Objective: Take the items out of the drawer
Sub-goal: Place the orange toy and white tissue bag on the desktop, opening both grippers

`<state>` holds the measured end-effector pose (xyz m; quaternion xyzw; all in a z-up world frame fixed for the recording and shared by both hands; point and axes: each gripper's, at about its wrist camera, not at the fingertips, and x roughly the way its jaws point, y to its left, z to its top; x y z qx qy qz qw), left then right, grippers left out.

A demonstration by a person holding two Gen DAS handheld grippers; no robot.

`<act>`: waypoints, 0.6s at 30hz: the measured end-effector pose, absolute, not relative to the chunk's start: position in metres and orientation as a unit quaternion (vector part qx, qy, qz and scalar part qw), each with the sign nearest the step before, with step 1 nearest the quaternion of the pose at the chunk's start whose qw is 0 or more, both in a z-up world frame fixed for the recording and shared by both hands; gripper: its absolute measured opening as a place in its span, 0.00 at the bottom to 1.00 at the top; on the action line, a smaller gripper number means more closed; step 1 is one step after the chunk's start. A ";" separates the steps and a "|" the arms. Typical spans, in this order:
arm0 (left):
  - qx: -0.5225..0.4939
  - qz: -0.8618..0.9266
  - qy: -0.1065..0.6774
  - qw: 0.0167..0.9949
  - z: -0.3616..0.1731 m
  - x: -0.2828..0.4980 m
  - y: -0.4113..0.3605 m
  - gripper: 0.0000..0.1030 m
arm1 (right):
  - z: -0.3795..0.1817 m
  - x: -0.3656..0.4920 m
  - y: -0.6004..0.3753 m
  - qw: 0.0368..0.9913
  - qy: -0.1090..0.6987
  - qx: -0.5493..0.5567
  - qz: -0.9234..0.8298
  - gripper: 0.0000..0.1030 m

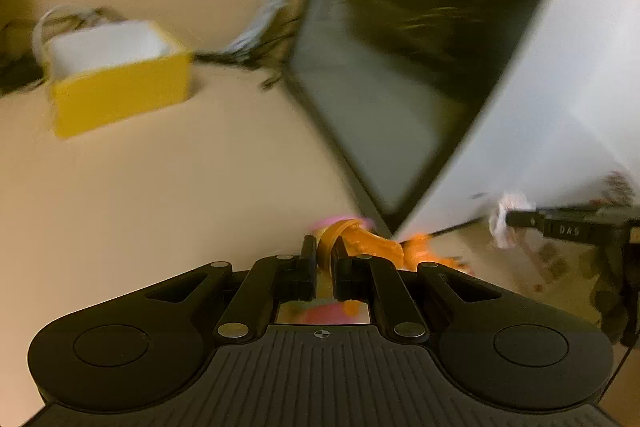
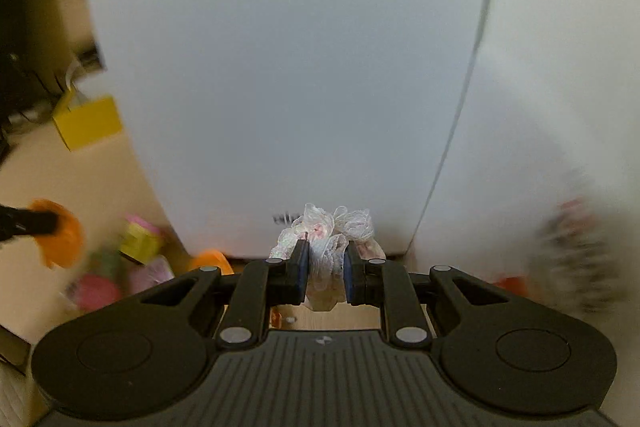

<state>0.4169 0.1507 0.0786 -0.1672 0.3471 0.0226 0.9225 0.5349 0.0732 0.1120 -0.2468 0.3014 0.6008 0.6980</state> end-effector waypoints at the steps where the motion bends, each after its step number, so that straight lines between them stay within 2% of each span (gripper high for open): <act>1: -0.173 0.036 0.351 0.919 0.075 0.414 0.159 0.09 | 0.099 0.536 0.083 0.695 0.312 -0.253 0.597 0.16; 8: -0.188 0.093 0.389 0.897 0.043 0.407 0.187 0.09 | 0.046 0.537 0.125 0.678 0.354 -0.280 0.580 0.18; 10: -0.198 0.102 0.397 0.890 0.033 0.407 0.190 0.09 | 0.044 0.536 0.129 0.677 0.354 -0.282 0.580 0.26; 12: -0.208 0.108 0.398 0.887 0.027 0.409 0.191 0.09 | 0.042 0.536 0.132 0.674 0.358 -0.286 0.579 0.39; 14: -0.212 0.114 0.400 0.884 0.024 0.410 0.190 0.12 | 0.044 0.537 0.131 0.677 0.361 -0.283 0.575 0.46; 16: -0.206 0.120 0.407 0.882 0.021 0.410 0.189 0.16 | 0.049 0.536 0.129 0.679 0.359 -0.278 0.578 0.46; 18: -0.198 0.124 0.409 0.882 0.024 0.405 0.186 0.17 | 0.056 0.533 0.125 0.680 0.351 -0.271 0.585 0.52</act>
